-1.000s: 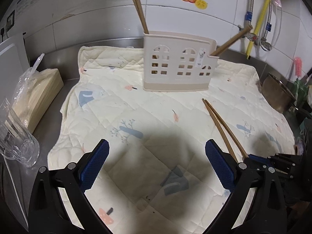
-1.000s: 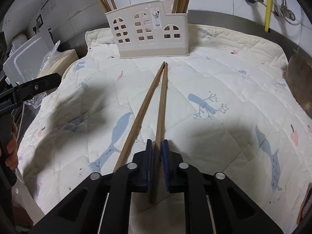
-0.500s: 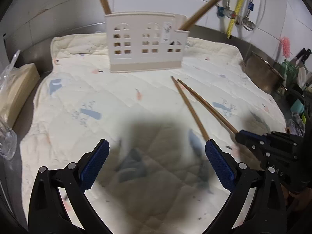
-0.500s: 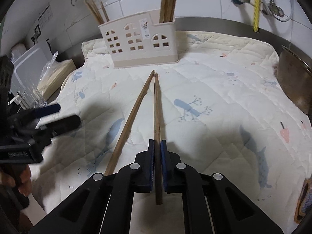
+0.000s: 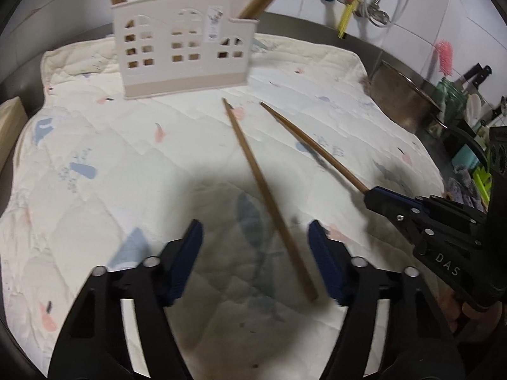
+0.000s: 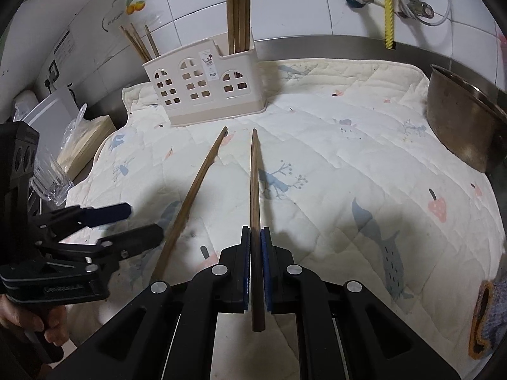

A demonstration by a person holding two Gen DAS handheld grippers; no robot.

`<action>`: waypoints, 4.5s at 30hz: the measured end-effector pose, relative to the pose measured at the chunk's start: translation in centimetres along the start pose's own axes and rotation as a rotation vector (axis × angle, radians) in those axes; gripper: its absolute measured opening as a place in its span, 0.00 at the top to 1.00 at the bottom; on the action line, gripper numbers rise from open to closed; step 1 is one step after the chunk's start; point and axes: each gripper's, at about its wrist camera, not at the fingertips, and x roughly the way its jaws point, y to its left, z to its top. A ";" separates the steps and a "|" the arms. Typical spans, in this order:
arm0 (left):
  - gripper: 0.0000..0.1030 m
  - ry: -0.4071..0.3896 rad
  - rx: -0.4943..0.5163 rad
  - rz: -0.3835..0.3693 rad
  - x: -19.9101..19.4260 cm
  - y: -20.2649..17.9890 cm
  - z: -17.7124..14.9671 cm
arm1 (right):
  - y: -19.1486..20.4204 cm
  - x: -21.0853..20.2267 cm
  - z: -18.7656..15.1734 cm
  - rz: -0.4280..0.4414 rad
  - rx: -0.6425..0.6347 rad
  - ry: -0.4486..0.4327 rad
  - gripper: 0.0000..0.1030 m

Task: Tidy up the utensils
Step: 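Close the left tool on one chopstick while the right tool closes on the other, then carry the chopstick into the holder with the left tool while the right tool inserts its own, then open both tools to release the last chopsticks into the holder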

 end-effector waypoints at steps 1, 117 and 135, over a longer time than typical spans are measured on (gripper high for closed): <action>0.45 0.005 0.001 -0.011 0.2 -0.3 0.0 | 0.0 0.0 0.0 0.001 0.002 0.000 0.94; 0.93 -0.279 -0.012 0.087 -7.5 12.8 24.1 | 6.1 0.8 26.0 0.034 -0.321 -0.075 0.93; 0.37 -0.339 -0.023 0.110 -10.5 12.5 21.7 | 5.8 -1.6 25.1 0.006 -0.303 -0.158 0.72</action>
